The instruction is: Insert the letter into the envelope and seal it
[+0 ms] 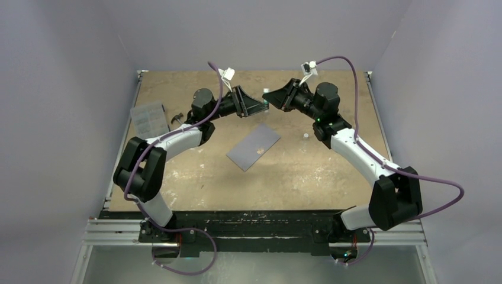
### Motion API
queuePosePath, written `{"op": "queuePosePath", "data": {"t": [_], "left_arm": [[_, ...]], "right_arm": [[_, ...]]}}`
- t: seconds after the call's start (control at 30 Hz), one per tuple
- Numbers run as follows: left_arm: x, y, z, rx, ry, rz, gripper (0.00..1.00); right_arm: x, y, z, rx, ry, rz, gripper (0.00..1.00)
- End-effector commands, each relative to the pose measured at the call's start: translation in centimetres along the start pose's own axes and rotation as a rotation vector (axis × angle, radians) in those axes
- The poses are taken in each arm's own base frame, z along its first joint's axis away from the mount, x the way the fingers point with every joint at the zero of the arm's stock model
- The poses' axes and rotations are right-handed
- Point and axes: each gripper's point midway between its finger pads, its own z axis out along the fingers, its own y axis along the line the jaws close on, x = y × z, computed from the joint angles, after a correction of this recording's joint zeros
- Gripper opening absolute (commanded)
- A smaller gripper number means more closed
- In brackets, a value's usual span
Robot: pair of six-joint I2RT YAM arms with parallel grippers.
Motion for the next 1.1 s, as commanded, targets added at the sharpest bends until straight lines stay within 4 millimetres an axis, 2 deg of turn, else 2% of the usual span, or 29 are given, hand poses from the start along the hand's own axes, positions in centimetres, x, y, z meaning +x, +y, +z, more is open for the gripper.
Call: {"op": "queuePosePath", "data": {"t": [0.0,0.23,0.3,0.37,0.4,0.43,0.53,0.6,0.7,0.8,0.9,1.07], "left_arm": [[-0.8,-1.4,0.9,0.058,0.007,0.029,0.41],[-1.1,-1.6,1.2,0.072,0.003,0.017,0.38],[-0.9,-1.7,1.3,0.082,0.013,0.018,0.28],[-0.8,-1.6,1.2,0.079,0.016,0.024,0.13],[-0.7,-1.4,1.1,0.072,0.018,0.045,0.04],[-0.6,-1.1,1.0,0.055,0.025,0.06,0.0],[-0.2,0.2,0.8,-0.013,0.059,0.151,0.0],[0.1,1.0,0.5,-0.054,0.107,0.24,0.0],[0.4,2.1,-0.2,-0.106,0.173,0.402,0.0],[-0.1,2.8,-0.7,-0.149,0.193,0.509,0.0],[-0.4,2.9,-0.5,-0.147,0.199,0.543,0.0],[-0.4,2.9,-0.2,-0.133,0.208,0.543,0.0]], "right_arm": [[-0.2,1.8,0.0,-0.084,0.01,-0.006,0.21],[0.8,1.3,0.1,-0.084,0.048,-0.024,0.21],[0.9,1.2,0.1,-0.083,0.054,-0.023,0.21],[0.8,1.1,0.2,-0.074,0.06,-0.023,0.21],[0.7,1.0,0.3,-0.064,0.063,-0.024,0.23],[0.6,1.0,0.3,-0.054,0.065,-0.032,0.27],[-0.4,0.6,0.0,0.002,0.033,-0.052,0.52],[-1.5,0.1,-0.1,0.057,-0.004,-0.055,0.6],[-2.3,-1.3,0.4,0.161,0.01,-0.064,0.54],[-1.4,-3.1,1.1,0.26,0.086,-0.068,0.5],[-0.6,-3.7,1.8,0.318,0.126,-0.096,0.51],[0.2,-3.4,2.6,0.311,0.157,-0.121,0.54]]}}
